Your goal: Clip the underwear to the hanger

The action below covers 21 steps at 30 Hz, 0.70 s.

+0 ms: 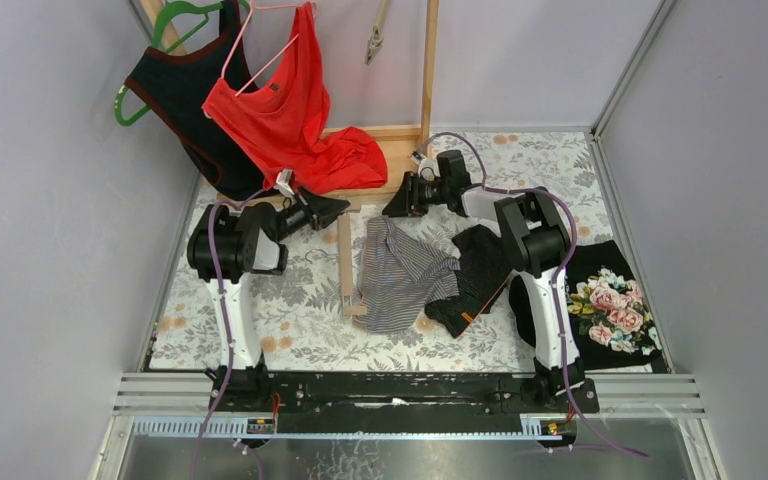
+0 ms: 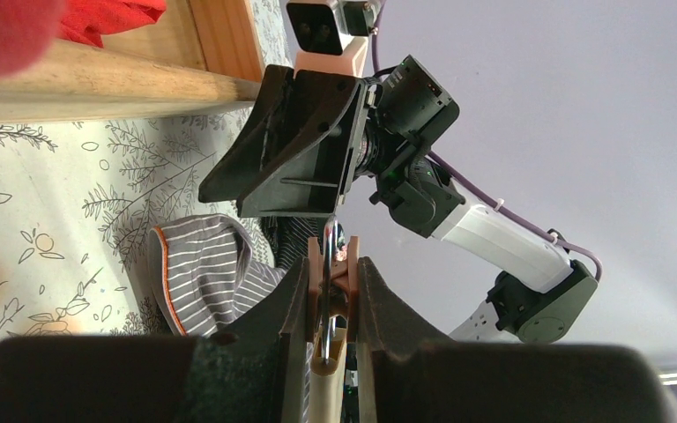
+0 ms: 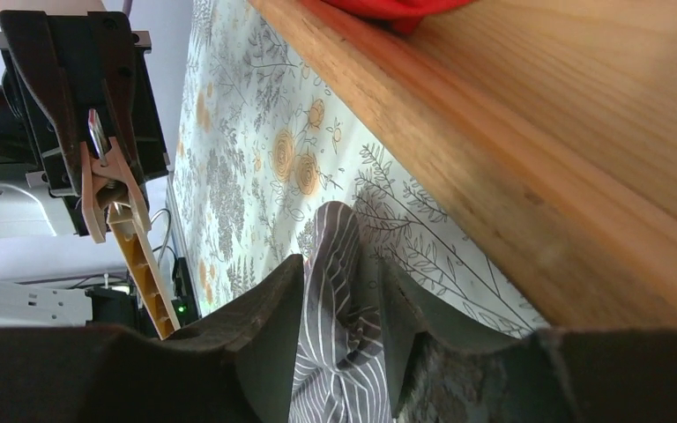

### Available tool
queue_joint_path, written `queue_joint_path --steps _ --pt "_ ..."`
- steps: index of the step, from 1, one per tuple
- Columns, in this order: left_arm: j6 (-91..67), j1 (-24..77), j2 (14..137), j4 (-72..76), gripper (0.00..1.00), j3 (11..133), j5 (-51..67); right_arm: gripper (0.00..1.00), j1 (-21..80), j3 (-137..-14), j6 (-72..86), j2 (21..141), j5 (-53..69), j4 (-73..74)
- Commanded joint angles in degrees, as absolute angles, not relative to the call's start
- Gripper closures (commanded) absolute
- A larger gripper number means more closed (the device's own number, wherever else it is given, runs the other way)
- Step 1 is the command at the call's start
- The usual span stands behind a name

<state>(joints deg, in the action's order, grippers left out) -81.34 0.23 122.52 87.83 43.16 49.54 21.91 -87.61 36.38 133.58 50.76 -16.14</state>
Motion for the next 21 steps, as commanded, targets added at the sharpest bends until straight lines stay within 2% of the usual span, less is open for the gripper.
queue_joint_path --steps 1,4,6,12,21 --pt "-81.43 0.29 122.68 92.46 1.0 42.65 49.57 0.56 23.21 -91.88 35.28 134.73 54.03 -16.53" --pt "-81.47 0.29 122.58 92.46 1.0 42.65 49.61 0.56 23.79 -93.5 34.84 135.6 54.65 -15.13" --pt "-81.56 0.31 122.62 92.46 1.0 42.74 49.57 0.52 24.22 -94.3 34.21 136.09 54.75 -13.9" --pt "-81.65 0.31 122.61 92.47 1.0 42.7 49.65 0.51 25.24 -98.51 31.74 137.94 54.63 -9.26" --pt "-81.9 0.19 122.82 92.47 1.0 42.78 49.79 0.52 25.89 -97.87 28.6 138.52 53.84 -5.23"
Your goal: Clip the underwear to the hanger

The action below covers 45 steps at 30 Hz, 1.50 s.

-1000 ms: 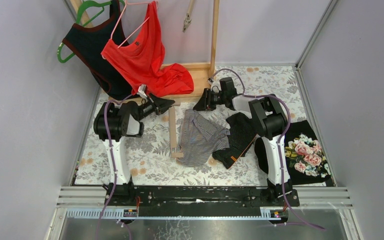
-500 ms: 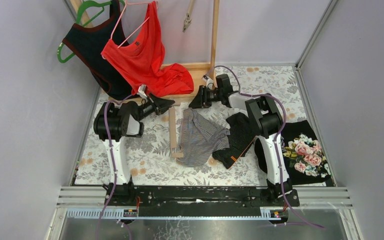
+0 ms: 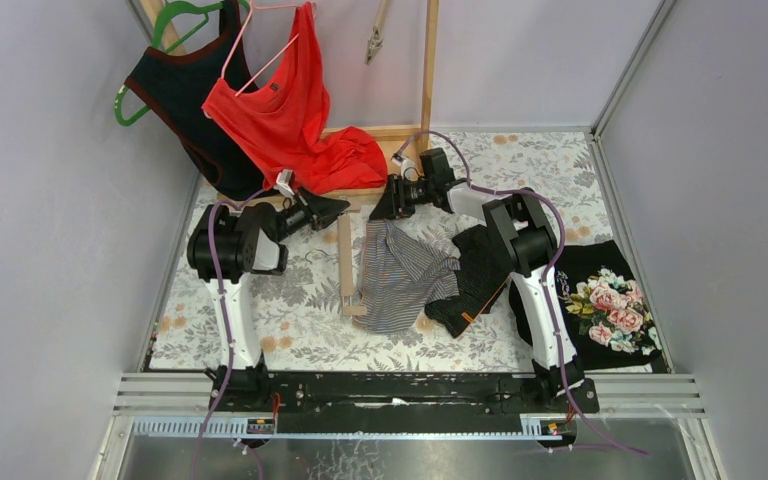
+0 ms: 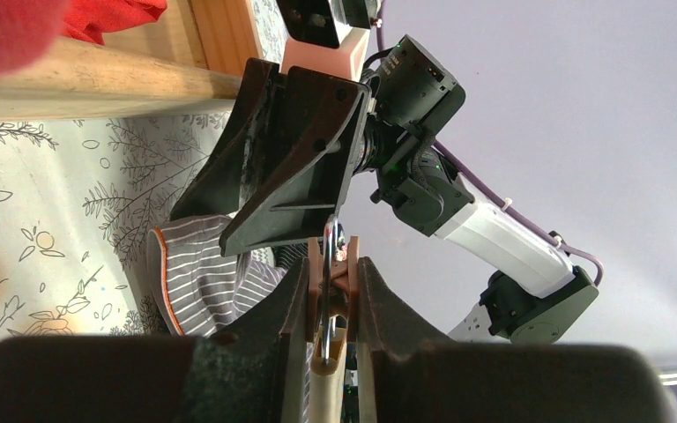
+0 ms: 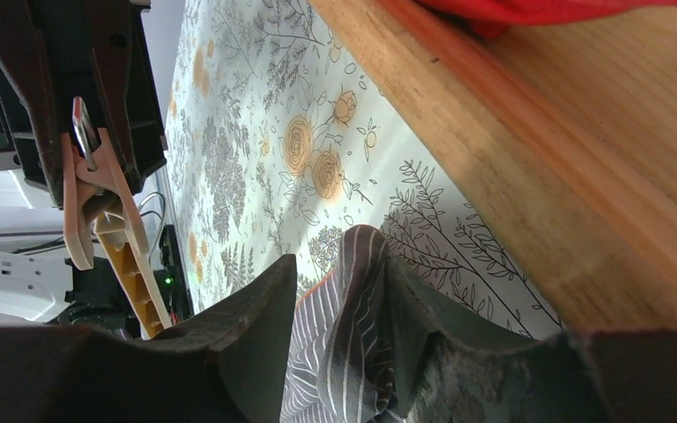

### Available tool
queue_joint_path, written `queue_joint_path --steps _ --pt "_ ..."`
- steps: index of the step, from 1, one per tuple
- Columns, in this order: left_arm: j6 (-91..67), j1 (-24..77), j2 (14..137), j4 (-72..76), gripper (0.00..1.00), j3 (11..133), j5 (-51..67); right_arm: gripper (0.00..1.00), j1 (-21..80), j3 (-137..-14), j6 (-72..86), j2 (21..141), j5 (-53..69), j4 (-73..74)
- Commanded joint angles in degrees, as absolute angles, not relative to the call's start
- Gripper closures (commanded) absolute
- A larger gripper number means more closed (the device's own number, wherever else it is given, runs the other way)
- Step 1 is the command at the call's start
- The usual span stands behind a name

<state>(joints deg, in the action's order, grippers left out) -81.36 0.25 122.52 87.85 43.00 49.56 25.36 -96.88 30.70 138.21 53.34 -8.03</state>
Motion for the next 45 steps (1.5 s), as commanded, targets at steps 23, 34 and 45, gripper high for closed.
queue_joint_path --steps 23,34,45 --pt "-82.59 0.19 125.27 92.46 1.0 44.06 49.83 0.92 26.78 -93.53 30.46 137.15 54.96 -13.34" --pt "-84.08 0.22 127.08 92.37 1.0 46.83 50.21 1.0 26.1 -77.69 46.45 129.47 56.37 -40.61" --pt "-85.24 0.18 126.56 92.38 1.0 48.76 52.21 1.0 25.9 -66.94 62.59 129.18 49.49 -71.17"
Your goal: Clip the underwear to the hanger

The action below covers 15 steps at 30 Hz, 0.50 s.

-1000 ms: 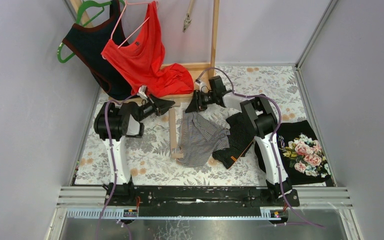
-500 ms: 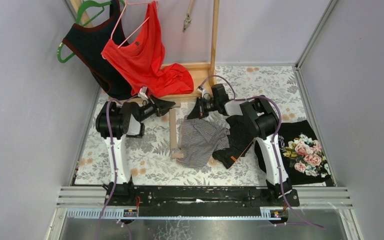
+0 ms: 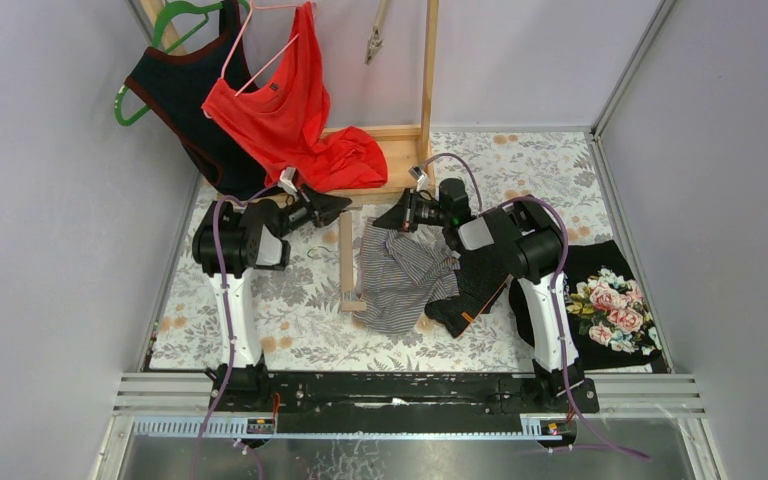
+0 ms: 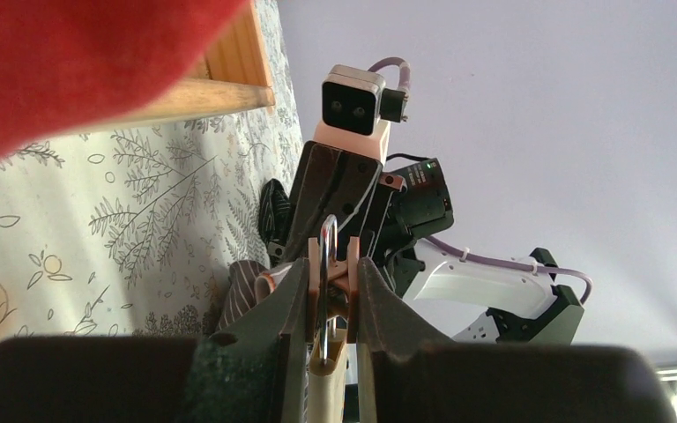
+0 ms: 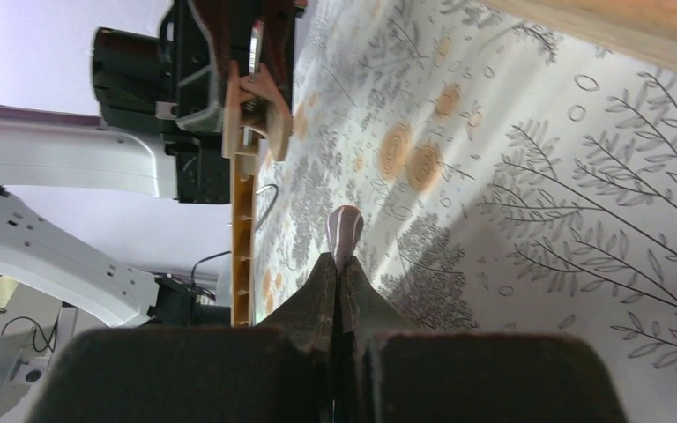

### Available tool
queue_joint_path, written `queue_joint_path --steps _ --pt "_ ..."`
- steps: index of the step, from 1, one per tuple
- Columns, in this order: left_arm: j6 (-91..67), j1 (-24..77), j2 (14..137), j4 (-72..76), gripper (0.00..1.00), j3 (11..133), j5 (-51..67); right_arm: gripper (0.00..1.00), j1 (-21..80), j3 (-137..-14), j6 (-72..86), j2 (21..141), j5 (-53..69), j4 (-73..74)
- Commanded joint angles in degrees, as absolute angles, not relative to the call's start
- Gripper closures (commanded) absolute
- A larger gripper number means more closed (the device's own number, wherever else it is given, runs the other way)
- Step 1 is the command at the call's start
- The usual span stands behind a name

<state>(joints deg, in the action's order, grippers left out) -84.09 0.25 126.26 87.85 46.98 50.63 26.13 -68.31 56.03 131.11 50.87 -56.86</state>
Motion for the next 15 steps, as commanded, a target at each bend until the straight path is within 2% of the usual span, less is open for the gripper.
queue_joint_path --steps 1,8,15 --pt "-85.25 0.2 126.5 92.37 1.0 48.85 52.35 1.0 25.86 -66.44 62.94 128.76 49.42 -71.95" --pt "-85.02 0.43 125.93 92.38 1.0 49.55 54.01 1.0 25.81 -65.94 57.36 123.93 50.18 -65.49" --pt "-84.52 1.31 125.7 92.42 1.0 50.34 55.02 1.0 25.74 -68.27 58.42 123.29 52.6 -64.25"
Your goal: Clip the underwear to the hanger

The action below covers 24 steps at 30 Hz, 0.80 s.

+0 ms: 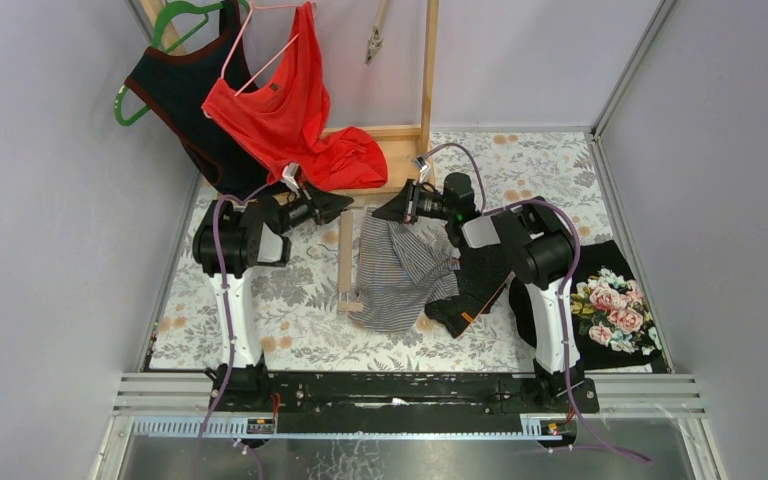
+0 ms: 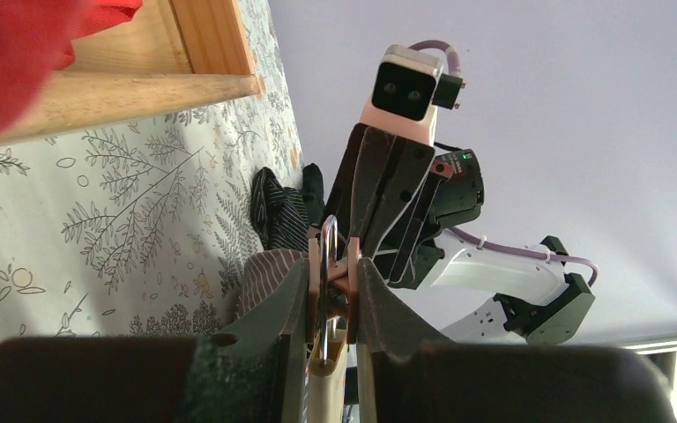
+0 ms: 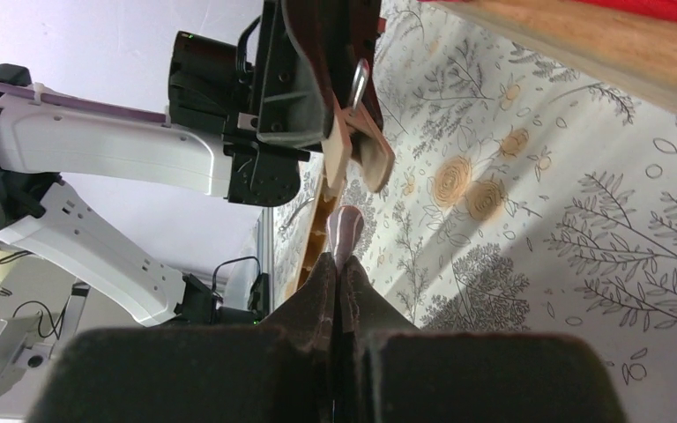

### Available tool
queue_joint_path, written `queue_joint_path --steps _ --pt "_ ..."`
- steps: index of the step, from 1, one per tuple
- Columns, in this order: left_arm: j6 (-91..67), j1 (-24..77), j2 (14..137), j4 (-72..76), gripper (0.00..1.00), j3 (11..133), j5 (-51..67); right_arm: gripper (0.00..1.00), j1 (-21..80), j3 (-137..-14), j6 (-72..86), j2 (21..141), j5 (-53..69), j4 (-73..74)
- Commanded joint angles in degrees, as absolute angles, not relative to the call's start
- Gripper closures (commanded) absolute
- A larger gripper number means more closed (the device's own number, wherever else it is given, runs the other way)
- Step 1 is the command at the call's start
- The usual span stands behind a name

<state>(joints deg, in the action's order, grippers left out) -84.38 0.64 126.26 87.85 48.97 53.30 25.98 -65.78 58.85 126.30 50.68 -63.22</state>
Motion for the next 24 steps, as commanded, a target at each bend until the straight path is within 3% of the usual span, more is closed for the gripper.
queue_joint_path --steps 1,24 --pt "-84.43 1.5 125.64 92.38 1.0 50.33 55.03 1.0 25.7 -68.5 58.71 123.38 52.9 -64.25" --pt "-82.41 3.0 123.31 92.37 1.0 51.42 55.33 1.0 25.84 -71.16 68.23 127.45 56.64 -69.89"
